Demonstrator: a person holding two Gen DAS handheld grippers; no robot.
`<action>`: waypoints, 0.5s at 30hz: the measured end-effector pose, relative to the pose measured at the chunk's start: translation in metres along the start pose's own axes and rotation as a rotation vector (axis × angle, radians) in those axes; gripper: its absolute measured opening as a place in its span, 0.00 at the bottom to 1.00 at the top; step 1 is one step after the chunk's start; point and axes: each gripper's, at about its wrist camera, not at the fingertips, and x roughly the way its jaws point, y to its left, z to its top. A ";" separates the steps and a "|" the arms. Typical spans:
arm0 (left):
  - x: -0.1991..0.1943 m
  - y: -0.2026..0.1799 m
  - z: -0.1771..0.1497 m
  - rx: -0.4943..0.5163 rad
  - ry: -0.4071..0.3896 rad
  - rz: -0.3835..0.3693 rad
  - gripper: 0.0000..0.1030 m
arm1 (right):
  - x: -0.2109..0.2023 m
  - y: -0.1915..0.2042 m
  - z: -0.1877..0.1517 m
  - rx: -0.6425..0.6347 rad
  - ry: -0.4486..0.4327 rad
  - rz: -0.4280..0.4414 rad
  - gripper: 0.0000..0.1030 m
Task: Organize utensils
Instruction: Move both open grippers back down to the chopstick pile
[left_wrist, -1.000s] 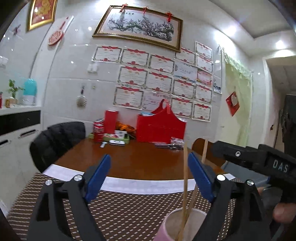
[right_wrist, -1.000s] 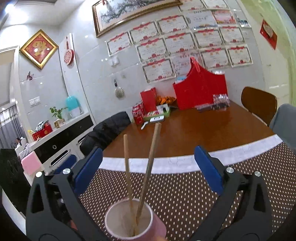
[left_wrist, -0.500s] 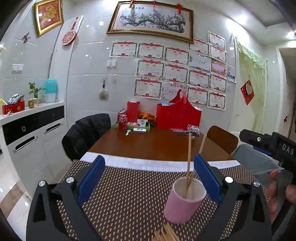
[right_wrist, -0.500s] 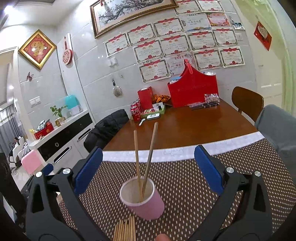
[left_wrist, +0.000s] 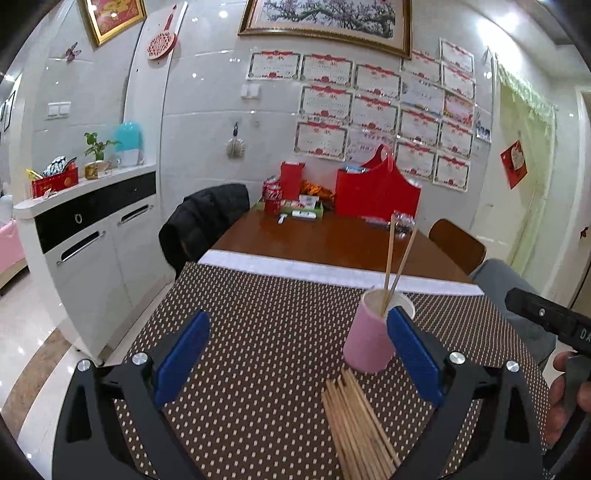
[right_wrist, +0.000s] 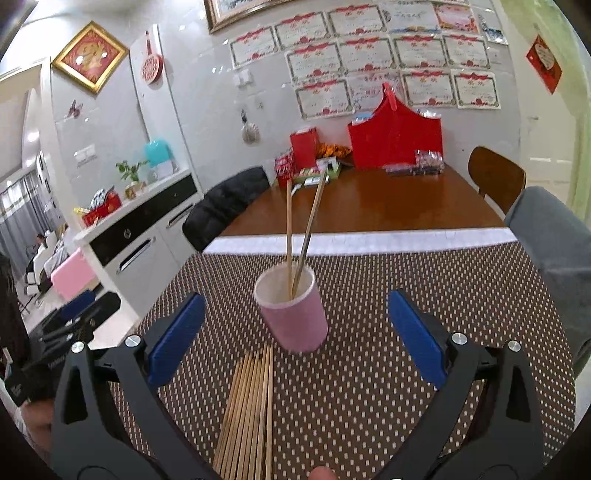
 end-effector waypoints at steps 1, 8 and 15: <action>-0.001 0.001 -0.002 -0.004 0.009 -0.002 0.92 | 0.000 0.001 -0.003 -0.007 0.010 -0.001 0.94; -0.004 0.006 -0.019 -0.004 0.083 0.026 0.92 | 0.003 0.005 -0.023 -0.053 0.117 0.010 0.94; 0.010 0.011 -0.055 0.011 0.217 0.037 0.92 | 0.027 0.000 -0.049 -0.061 0.255 0.012 0.94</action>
